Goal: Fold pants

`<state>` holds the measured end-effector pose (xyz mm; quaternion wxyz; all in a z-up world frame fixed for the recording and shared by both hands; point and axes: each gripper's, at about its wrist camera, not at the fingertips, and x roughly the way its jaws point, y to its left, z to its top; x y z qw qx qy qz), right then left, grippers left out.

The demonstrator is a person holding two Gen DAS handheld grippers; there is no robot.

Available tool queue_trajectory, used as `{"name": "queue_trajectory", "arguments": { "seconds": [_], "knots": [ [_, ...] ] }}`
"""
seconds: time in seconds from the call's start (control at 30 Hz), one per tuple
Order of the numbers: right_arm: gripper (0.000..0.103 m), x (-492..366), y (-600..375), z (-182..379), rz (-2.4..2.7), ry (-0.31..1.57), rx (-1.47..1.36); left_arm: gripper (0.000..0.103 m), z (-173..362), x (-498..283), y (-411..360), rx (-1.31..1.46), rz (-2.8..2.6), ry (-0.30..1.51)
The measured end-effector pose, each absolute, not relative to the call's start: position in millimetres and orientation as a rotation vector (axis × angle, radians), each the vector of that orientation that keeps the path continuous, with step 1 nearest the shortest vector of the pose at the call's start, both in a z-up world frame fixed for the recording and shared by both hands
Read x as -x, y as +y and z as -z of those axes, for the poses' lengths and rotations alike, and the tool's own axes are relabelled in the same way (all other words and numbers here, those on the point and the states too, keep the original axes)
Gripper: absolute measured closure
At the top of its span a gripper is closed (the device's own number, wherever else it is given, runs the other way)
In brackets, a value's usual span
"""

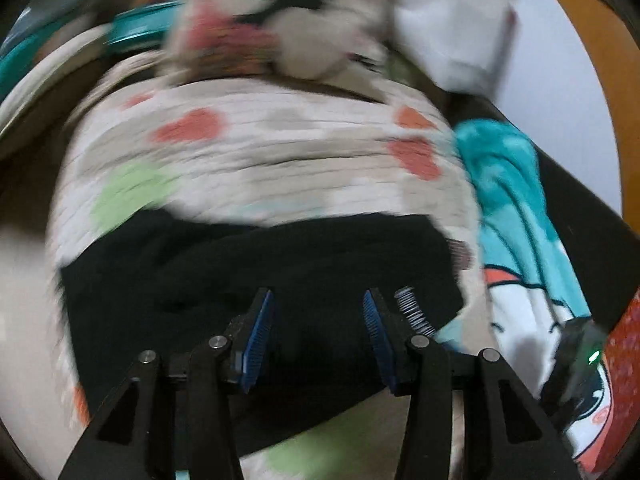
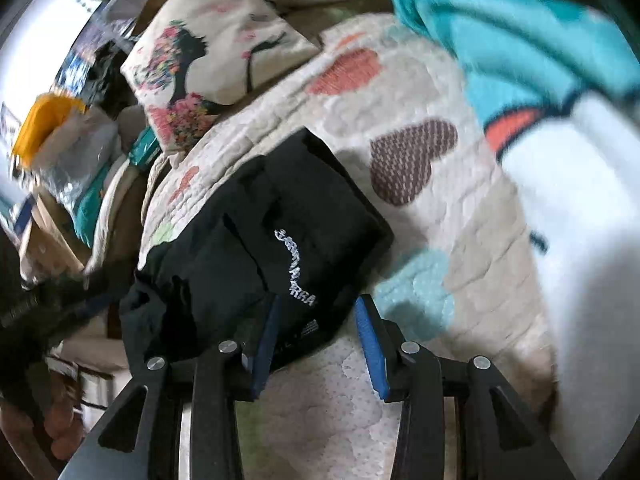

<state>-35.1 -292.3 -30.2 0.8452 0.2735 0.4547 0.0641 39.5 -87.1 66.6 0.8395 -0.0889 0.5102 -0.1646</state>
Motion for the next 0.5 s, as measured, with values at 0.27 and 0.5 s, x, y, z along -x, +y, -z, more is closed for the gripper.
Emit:
{"name": "queue_trajectory", "arguments": {
  "seconds": [0.27,0.5],
  "knots": [
    [0.056,24.2,-300.5,54.2,-0.146,0.921,-0.705,0.057,-40.1,-113.6,-181.0,0.031,0.528,1.163],
    [0.044,16.0,-285.4,53.0,-0.144,0.848,-0.622,0.057,-4.9,-146.7,-223.8,-0.129,0.590,1.247]
  ]
}}
